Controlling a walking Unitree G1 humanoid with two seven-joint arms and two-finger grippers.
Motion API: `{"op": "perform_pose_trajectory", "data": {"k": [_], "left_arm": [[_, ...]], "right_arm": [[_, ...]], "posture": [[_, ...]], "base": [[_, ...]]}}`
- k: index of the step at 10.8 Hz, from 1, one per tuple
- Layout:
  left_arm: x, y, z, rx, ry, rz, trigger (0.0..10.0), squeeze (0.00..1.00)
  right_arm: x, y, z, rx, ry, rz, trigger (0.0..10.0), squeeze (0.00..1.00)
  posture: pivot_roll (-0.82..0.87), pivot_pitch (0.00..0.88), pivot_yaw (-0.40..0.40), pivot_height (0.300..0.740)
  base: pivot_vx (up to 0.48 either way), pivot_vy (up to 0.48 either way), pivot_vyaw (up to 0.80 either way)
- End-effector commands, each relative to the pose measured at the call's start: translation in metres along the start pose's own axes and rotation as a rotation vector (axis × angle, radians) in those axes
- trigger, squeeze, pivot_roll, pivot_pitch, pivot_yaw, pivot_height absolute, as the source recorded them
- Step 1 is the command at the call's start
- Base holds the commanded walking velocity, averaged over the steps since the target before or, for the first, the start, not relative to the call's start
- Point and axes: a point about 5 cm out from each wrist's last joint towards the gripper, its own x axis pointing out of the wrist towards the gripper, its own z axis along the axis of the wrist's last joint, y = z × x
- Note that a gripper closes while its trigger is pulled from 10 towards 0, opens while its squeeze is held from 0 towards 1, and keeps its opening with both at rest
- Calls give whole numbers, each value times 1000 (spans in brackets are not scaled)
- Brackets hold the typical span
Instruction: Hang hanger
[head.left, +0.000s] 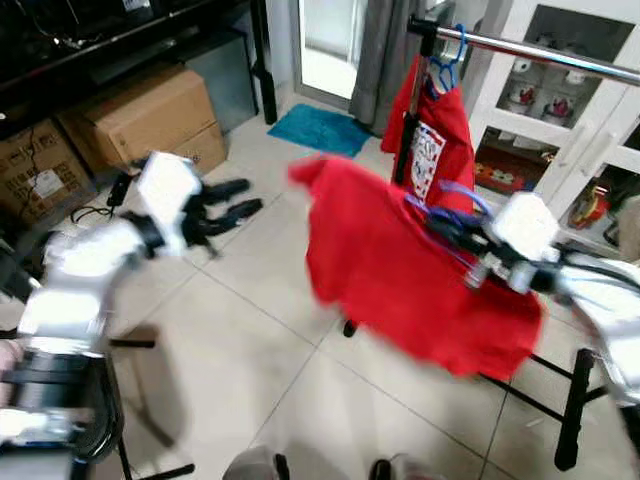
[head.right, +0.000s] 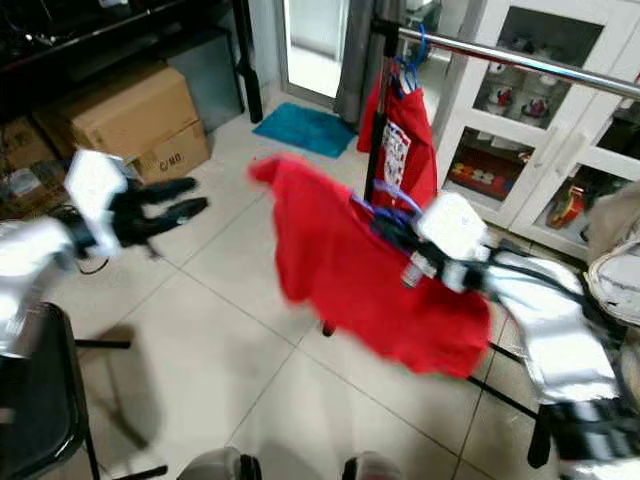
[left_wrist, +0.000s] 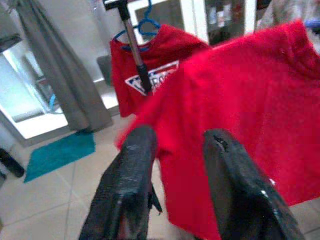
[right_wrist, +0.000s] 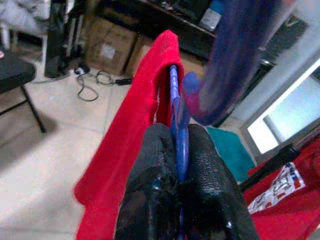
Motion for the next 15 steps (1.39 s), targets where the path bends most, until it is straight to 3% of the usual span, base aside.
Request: {"op": "perform_pose_trajectory", "data": {"k": [1,3,5,6,9,11,13,15], "left_arm": [[-2,5,10,-7,-32,-28,10000,1000],[-19,20,20,-29,6,-129,10000,1000],[-28,27,5,-46,87,-174,10000,1000],[-31,29,-1,-50,124,-214,10000,0],[-22,35,14,-85,33,-267,10000,0],[-21,35,9,-57,83,-305,10000,0],[-23,32,-8,-98,155,-364,10000,0],[-13,24,-15,-109,179,-445,10000,0]], "right_arm": [[-5,-5,4,-22,-25,1,0,0],[-12,-12,9,-56,-47,36,0,0],[-13,-9,16,-68,-84,83,0,0],[-15,-5,19,-76,-89,123,0,0],[-15,3,23,-49,-109,172,0,0],[-13,9,21,-60,-104,191,0,0],[-13,12,24,-58,-108,235,0,0],[-10,17,25,-63,-116,297,0,0]], "posture": [[-22,0,26,740],[-17,0,28,740],[-15,0,28,740],[-16,0,31,740],[-23,0,41,740],[-25,0,45,740],[-22,0,40,740],[-28,0,41,740]], "base": [[0,0,0],[0,0,0],[0,0,0],[0,0,0],[0,0,0],[0,0,0],[0,0,0],[0,0,0]]}}
